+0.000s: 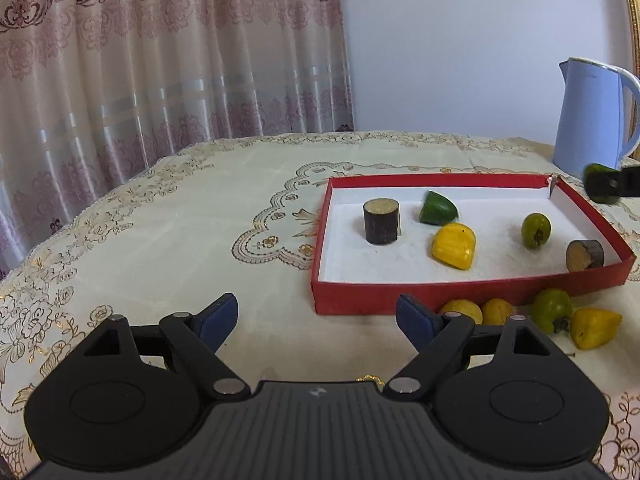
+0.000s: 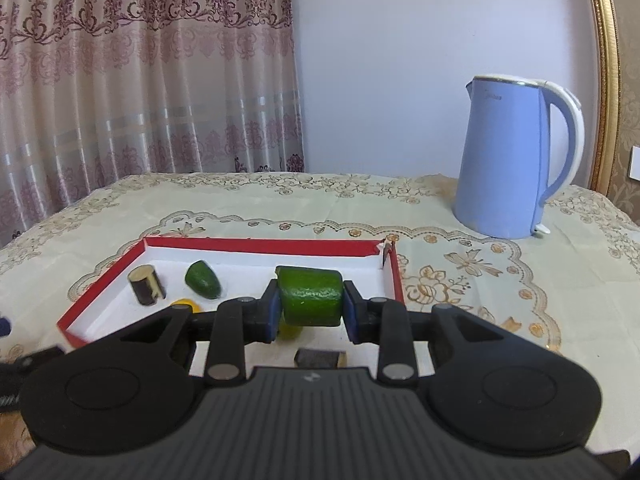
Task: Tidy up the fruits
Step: 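Carry the cucumber chunk into the tray and release it with the right gripper, then move the right gripper to the yellow pepper and close on it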
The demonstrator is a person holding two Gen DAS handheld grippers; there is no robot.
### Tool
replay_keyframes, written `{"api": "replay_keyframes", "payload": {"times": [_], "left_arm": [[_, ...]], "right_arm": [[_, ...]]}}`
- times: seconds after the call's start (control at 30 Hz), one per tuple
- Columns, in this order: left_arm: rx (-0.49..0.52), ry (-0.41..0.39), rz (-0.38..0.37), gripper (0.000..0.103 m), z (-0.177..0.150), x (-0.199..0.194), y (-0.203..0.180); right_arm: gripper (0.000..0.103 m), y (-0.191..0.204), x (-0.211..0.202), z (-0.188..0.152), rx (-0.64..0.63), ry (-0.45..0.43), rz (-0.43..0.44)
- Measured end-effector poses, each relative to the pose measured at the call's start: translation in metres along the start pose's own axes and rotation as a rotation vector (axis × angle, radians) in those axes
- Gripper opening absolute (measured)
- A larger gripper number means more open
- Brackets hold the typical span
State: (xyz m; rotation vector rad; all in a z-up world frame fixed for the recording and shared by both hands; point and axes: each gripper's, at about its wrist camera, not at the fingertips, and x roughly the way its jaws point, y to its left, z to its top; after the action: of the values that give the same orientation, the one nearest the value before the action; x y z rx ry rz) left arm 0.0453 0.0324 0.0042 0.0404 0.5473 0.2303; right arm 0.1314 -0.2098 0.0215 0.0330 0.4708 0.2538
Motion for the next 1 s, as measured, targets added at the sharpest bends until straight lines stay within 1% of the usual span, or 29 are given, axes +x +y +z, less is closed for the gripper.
{"api": "replay_keyframes", "payload": {"times": [0.27, 0.53, 0.63, 0.73, 0.83, 0.93, 1.0], "left_arm": [[-0.003, 0.013, -0.04, 0.087, -0.006, -0.003, 0.002], [0.0, 0.014, -0.033, 0.087, -0.007, -0.003, 0.004], [-0.002, 0.021, -0.03, 0.087, -0.008, -0.002, 0.006], [-0.007, 0.029, -0.039, 0.087, -0.009, -0.002, 0.007], [-0.01, 0.036, -0.051, 0.087, -0.009, -0.002, 0.006], [-0.002, 0.029, -0.06, 0.087, -0.011, -0.003, 0.002], [0.003, 0.029, -0.066, 0.087, -0.011, -0.004, -0.001]], "right_arm": [[0.029, -0.007, 0.031, 0.01, 0.054, 0.028, 0.009], [0.03, -0.011, 0.065, 0.017, 0.082, 0.07, -0.026], [0.039, -0.017, 0.075, 0.016, 0.123, 0.09, -0.042], [0.044, -0.019, 0.065, 0.015, 0.124, 0.072, -0.05], [0.044, -0.019, 0.037, 0.011, 0.101, 0.033, -0.04], [0.044, -0.012, -0.002, -0.001, 0.026, -0.024, -0.048], [0.051, -0.005, -0.026, -0.012, -0.027, -0.049, -0.065]]}}
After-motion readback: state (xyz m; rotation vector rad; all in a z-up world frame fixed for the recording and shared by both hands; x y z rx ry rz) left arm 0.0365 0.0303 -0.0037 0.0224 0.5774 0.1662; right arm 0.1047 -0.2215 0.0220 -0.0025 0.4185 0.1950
